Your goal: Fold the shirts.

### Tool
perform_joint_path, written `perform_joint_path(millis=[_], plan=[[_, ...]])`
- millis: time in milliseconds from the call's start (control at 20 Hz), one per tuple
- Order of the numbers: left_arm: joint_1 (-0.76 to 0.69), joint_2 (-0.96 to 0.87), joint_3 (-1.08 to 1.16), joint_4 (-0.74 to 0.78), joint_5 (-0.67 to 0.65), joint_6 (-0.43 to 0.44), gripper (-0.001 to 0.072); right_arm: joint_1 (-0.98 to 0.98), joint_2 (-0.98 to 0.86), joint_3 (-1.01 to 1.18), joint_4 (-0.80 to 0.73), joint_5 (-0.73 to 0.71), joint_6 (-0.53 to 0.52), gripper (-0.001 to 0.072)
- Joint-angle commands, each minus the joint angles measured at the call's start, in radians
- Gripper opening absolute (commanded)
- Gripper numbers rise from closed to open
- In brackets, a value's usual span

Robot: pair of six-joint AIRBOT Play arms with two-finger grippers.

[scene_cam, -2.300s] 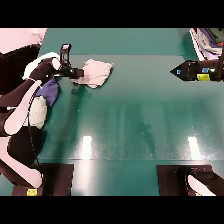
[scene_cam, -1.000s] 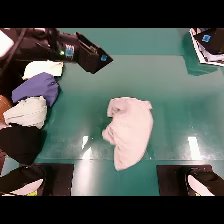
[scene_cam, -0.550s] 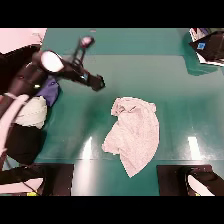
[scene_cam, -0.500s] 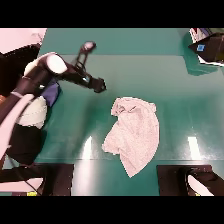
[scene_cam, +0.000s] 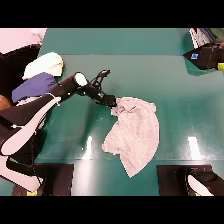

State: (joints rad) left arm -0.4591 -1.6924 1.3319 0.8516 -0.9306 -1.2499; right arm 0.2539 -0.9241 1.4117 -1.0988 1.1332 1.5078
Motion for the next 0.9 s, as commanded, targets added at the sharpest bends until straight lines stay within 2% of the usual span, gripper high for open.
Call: perform_joint_path(millis=[0,200,350,400,450,600,750,850], plan=[[-0.034,-0.013,-0.003,0.003,0.033,-0.01,0.0588,0.0,-0.003,-0.003,0.001,-0.008,0.0,0.0015],[-0.052,-0.013,-0.003,0.022,0.03,-0.031,0.0586,0.0,-0.003,-0.003,0.002,-0.009,0.0,0.0015],[-0.073,-0.013,-0.003,0.039,0.03,-0.023,0.0219,0.0,-0.003,-0.003,0.002,-0.008,0.0,0.0015],[-0.072,-0.013,-0.001,0.039,0.03,-0.025,0.0058,0.0,-0.003,-0.003,0.002,-0.007,0.0,0.0015],[-0.061,-0.011,0.003,0.043,0.026,-0.026,0.002,0.0,-0.003,-0.003,0.001,-0.007,0.0,0.0015],[0.044,0.021,0.059,0.067,-0.058,-0.036,0.0019,0.0,-0.003,-0.004,-0.004,0.011,0.0,0.0015],[0.204,0.133,0.104,0.134,-0.038,-0.071,0.0019,0.0,-0.009,-0.004,-0.064,0.078,0.01,0.0015],[0.302,0.206,0.125,0.147,-0.028,-0.069,0.0019,0.0,-0.043,-0.004,-0.12,0.153,0.059,0.0015]])
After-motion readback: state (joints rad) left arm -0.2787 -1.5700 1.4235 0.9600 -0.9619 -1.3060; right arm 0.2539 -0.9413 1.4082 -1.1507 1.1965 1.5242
